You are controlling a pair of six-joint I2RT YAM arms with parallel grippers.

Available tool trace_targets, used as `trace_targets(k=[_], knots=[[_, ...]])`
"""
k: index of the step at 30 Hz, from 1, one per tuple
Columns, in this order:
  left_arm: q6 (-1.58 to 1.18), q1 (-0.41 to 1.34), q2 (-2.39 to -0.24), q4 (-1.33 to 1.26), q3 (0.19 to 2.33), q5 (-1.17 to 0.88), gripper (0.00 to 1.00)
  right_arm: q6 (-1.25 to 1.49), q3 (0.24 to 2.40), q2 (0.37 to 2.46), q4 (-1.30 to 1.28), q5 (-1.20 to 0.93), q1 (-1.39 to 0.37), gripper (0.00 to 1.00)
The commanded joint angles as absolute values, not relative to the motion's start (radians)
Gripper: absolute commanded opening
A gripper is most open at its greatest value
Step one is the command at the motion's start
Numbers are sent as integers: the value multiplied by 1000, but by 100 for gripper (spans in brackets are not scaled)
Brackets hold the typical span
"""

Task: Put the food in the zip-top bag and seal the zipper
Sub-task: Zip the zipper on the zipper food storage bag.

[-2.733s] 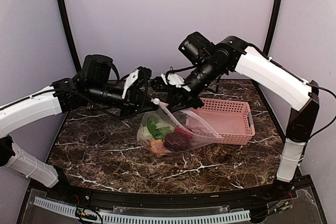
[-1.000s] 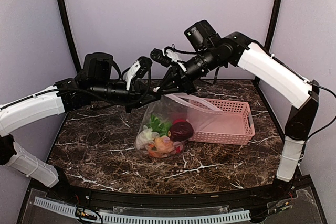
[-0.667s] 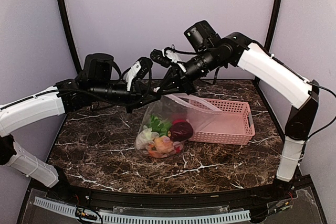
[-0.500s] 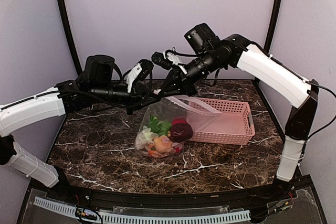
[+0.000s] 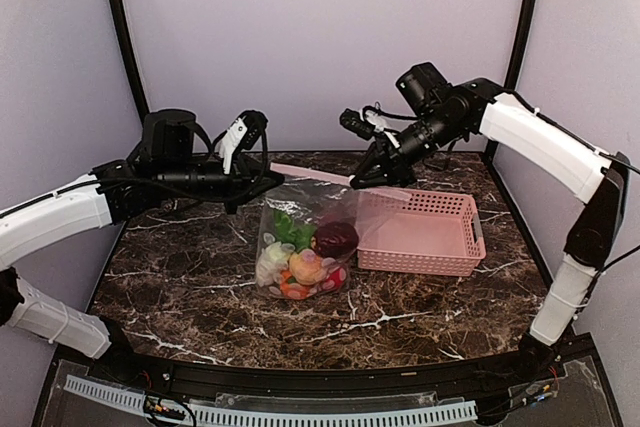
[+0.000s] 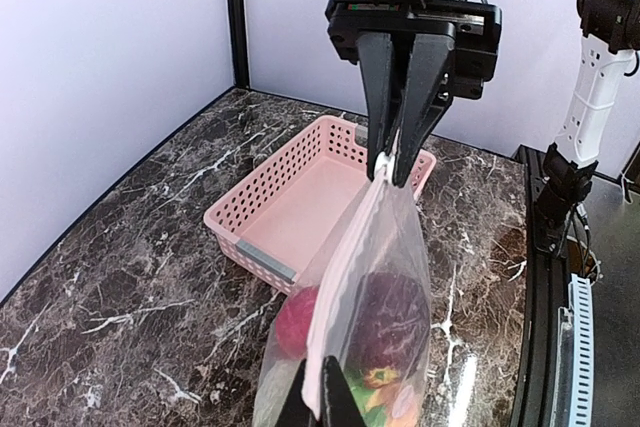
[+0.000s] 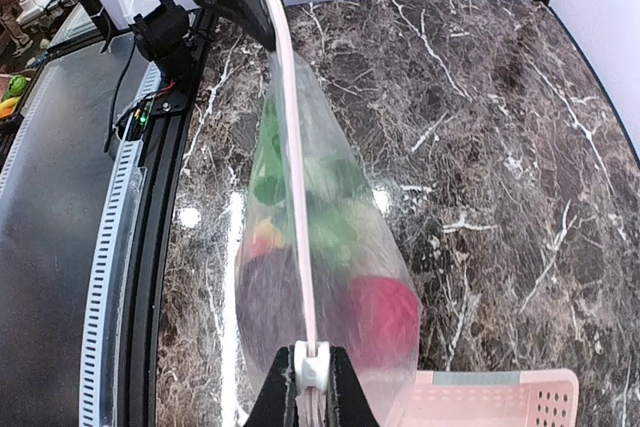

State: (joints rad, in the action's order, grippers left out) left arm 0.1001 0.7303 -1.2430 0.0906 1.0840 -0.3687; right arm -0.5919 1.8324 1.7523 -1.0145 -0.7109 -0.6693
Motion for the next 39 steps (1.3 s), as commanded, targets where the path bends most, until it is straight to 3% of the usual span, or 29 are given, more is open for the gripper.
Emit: trace_targets(k=[1, 25, 34, 39], knots=[[91, 690, -1185, 102, 1052, -319, 1, -624, 1755, 1672, -1108, -663, -590, 0], [77, 643, -1169, 66, 1006, -311, 1, -672, 1589, 1590, -1112, -656, -452, 0], [76, 640, -1175, 46, 997, -313, 1, -683, 1632, 1626, -1135, -677, -452, 0], [70, 624, -1206, -48, 980, -283, 1, -677, 1780, 1726, -1120, -733, -460, 0]])
